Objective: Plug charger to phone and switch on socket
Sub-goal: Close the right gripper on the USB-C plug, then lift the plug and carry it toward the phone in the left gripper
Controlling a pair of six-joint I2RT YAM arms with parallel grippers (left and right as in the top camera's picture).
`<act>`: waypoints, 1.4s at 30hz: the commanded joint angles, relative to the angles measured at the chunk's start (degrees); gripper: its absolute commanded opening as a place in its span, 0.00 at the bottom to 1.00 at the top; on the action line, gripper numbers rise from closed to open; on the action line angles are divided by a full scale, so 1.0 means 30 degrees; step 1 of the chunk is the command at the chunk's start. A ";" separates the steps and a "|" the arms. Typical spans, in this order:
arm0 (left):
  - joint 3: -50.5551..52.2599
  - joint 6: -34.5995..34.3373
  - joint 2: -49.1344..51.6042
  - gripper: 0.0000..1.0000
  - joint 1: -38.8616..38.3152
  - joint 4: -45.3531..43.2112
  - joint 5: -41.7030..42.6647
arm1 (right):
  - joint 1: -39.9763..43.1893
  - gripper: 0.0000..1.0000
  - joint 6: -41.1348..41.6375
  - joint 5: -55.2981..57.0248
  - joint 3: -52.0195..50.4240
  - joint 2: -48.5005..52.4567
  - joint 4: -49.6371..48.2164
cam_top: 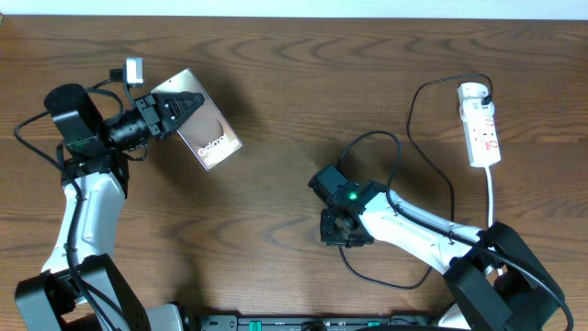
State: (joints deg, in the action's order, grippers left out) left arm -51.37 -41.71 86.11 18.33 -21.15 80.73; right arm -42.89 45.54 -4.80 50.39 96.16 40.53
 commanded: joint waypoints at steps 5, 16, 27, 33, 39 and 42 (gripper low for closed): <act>-0.0444 0.0262 -0.0095 0.08 0.0080 -0.0124 0.0605 | 0.0175 0.26 -0.0146 0.0495 -0.0160 0.0175 -0.0262; -0.0444 0.0262 -0.0095 0.07 0.0080 -0.0124 0.0605 | 0.0321 0.14 -0.0146 0.0495 -0.0160 0.0175 -0.0255; -0.0444 0.0262 -0.0095 0.08 0.0080 -0.0117 0.0605 | 0.0321 0.04 -0.0138 0.0488 -0.0160 0.0175 -0.0240; -0.0444 0.0262 -0.0095 0.07 0.0080 -0.0117 0.0605 | 0.0372 0.01 -0.0503 0.0408 0.0095 0.0168 -0.0160; -0.0444 0.0255 -0.0095 0.07 0.0080 -0.0117 0.0612 | 0.1042 0.01 -0.1749 -0.0648 0.1916 0.0168 0.0627; -0.0444 0.0255 -0.0095 0.07 0.0080 -0.0117 0.0612 | 0.1566 0.01 -0.3133 -0.1916 0.3592 0.0168 0.1479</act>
State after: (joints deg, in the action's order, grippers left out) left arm -51.37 -41.71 86.11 18.33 -21.06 80.73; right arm -39.92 41.71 -6.22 55.22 96.40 43.42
